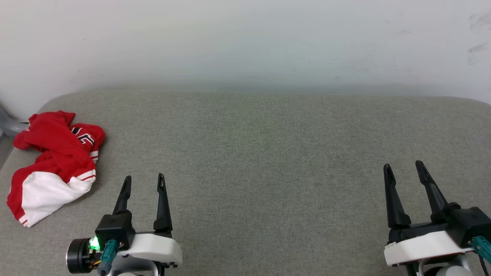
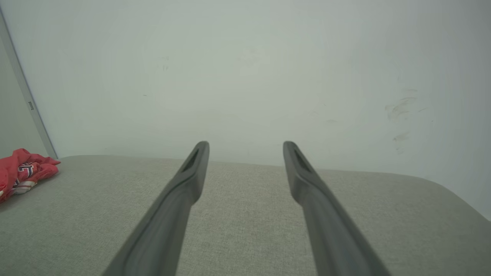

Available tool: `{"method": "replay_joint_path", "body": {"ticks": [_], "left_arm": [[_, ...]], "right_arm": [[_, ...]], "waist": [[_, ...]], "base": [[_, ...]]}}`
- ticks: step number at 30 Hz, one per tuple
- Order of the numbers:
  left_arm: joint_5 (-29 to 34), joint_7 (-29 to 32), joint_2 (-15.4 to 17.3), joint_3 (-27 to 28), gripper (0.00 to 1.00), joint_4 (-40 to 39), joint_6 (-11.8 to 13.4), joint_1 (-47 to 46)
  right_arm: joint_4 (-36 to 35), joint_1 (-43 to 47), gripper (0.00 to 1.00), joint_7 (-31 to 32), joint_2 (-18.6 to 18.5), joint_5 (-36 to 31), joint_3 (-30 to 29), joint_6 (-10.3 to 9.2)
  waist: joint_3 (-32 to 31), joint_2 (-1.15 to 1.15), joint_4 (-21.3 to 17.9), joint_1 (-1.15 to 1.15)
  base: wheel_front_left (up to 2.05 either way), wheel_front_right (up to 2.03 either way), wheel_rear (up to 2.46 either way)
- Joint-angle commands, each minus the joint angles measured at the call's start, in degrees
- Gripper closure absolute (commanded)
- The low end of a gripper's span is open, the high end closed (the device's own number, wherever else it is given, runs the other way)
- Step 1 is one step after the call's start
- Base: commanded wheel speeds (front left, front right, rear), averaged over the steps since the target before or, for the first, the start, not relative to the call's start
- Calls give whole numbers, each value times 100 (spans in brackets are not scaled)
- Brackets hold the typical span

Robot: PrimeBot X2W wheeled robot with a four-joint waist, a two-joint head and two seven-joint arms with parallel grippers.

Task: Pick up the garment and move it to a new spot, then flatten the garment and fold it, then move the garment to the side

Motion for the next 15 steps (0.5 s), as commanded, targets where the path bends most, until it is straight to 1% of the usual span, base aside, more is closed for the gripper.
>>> {"method": "replay_joint_path", "body": {"ticks": [1, 4, 15], "left_arm": [[94, -30, -4, 17, 0, -1, -10, 48], [188, -68, -16, 45, 0, 22, -40, 55], [43, -67, -33, 97, 0, 190, -166, 41]], "right_arm": [[7, 52, 0, -33, 15, -43, -4, -4], [27, 64, 0, -63, 15, -116, 13, -4], [184, 71, 0, -53, 15, 279, -17, -4]], "waist": [[-1, 0, 2, 0], [-4, 0, 4, 0], [-3, 0, -8, 0]], "base": [[0, 0, 0], [0, 0, 0], [0, 0, 0]]}}
